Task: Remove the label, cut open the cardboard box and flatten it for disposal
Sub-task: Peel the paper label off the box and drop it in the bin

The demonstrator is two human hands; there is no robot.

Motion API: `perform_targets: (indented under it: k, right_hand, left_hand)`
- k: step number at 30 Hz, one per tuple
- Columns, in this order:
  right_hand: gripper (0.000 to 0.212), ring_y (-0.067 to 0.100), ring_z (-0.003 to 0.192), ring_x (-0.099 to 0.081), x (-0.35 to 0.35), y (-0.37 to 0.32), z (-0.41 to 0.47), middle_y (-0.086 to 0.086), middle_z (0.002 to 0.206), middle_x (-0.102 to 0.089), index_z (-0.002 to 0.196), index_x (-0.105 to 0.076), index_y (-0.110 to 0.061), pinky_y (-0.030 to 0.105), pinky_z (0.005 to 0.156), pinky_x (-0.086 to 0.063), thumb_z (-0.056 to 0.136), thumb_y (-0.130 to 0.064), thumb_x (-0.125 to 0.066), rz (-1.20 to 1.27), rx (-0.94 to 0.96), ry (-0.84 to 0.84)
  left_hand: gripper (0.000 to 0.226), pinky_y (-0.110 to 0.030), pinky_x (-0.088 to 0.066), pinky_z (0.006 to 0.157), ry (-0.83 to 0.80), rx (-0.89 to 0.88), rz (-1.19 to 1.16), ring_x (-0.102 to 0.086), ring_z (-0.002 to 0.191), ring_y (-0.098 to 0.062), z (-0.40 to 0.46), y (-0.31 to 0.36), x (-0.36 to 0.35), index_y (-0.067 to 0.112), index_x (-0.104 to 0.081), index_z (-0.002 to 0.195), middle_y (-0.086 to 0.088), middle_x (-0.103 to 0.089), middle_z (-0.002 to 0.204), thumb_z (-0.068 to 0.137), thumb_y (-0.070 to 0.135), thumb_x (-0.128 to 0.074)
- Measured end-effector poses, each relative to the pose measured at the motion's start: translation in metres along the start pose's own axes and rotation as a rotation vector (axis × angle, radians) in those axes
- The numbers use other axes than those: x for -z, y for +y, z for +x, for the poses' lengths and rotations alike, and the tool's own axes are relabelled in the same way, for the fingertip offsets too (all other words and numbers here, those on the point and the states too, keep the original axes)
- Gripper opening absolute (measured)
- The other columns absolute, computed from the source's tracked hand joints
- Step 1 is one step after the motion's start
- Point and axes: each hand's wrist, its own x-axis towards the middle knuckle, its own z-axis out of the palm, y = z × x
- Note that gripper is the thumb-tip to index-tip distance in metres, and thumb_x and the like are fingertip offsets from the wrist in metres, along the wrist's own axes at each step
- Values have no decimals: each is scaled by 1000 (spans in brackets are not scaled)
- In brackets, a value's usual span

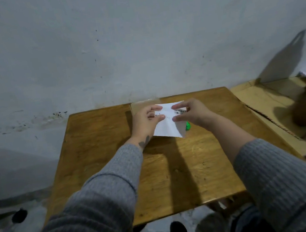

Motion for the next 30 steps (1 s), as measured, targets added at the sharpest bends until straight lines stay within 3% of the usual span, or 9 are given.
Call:
perform_targets:
  k: [2, 7, 10, 13, 16, 20, 25, 28, 30]
  right_hand:
    - [39, 15, 96, -51, -5, 10, -19, 8, 119, -62, 110, -71, -16, 20, 64, -41, 73, -20, -80, -55, 52, 18]
    - [35, 27, 130, -29, -2, 33, -51, 6, 133, -44, 109, -71, -24, 43, 109, -27, 82, -47, -65, -434, -7, 149]
    - [36, 27, 131, -27, 5, 42, -66, 2, 138, -39, 104, -73, -25, 50, 112, -20, 84, -52, -59, -535, -26, 149]
    - [27, 30, 110, -46, 16, 51, -79, 5, 107, -61, 92, -74, -24, 40, 91, -37, 88, -45, -59, -466, 21, 118]
    - [30, 25, 70, -47, 33, 58, -91, 4, 58, -50, 63, -64, -24, 33, 54, -26, 90, -36, -60, -402, 44, 87]
    - [32, 25, 67, -49, 59, 78, -107, 16, 71, -59, 84, -72, -4, 32, 54, -27, 91, -32, -59, -396, 54, 46]
    - [26, 20, 63, -44, 106, 113, -133, 2, 58, -48, 73, -65, -12, 30, 50, -26, 91, -29, -59, -374, 51, 10]
    - [31, 10, 52, -39, 141, 139, -155, -4, 55, -45, 62, -59, -18, 22, 45, -24, 91, -26, -60, -324, 44, -35]
    - [22, 5, 54, -41, 157, 155, -167, -8, 58, -48, 69, -63, -18, 16, 44, -26, 90, -22, -61, -277, 67, -54]
  left_hand:
    - [19, -19, -49, 83, -20, 8, 5, -61, 101, -12, -15, -2, -7, 19, -70, 102, 1, -68, 108, 85, 12, -71]
    - [12, -23, -48, 70, -75, 8, 125, -57, 74, -10, -39, -5, -26, 19, -73, 93, -1, -70, 90, 83, 12, -73]
    - [7, -28, -42, 63, -61, -2, 262, -55, 73, -14, -49, 5, -44, 19, -68, 81, 3, -63, 78, 85, 14, -70]
    - [5, -24, -38, 59, -54, -5, 372, -53, 80, -16, -60, 20, -65, 17, -65, 87, 0, -62, 87, 90, 14, -63]
    - [10, -34, -39, 77, -19, 25, 596, -49, 98, -23, -69, 28, -87, 29, -57, 85, 5, -62, 94, 95, 28, -55]
    - [13, -47, -28, 96, -29, 64, 707, -35, 108, -27, -85, 36, -124, 30, -52, 88, 3, -62, 104, 98, 26, -46]
    - [10, -63, 1, 112, -70, 159, 794, -26, 120, -31, -115, 57, -180, 36, -52, 89, -5, -40, 122, 97, 38, -46]
    - [12, -53, -17, 112, -135, 192, 654, -28, 118, -26, -128, 54, -205, 37, -56, 86, 1, -32, 116, 93, 46, -52]
    - [13, -39, -45, 89, -183, 153, 453, -49, 106, -24, -140, 51, -223, 34, -54, 81, 3, -51, 105, 92, 40, -55]
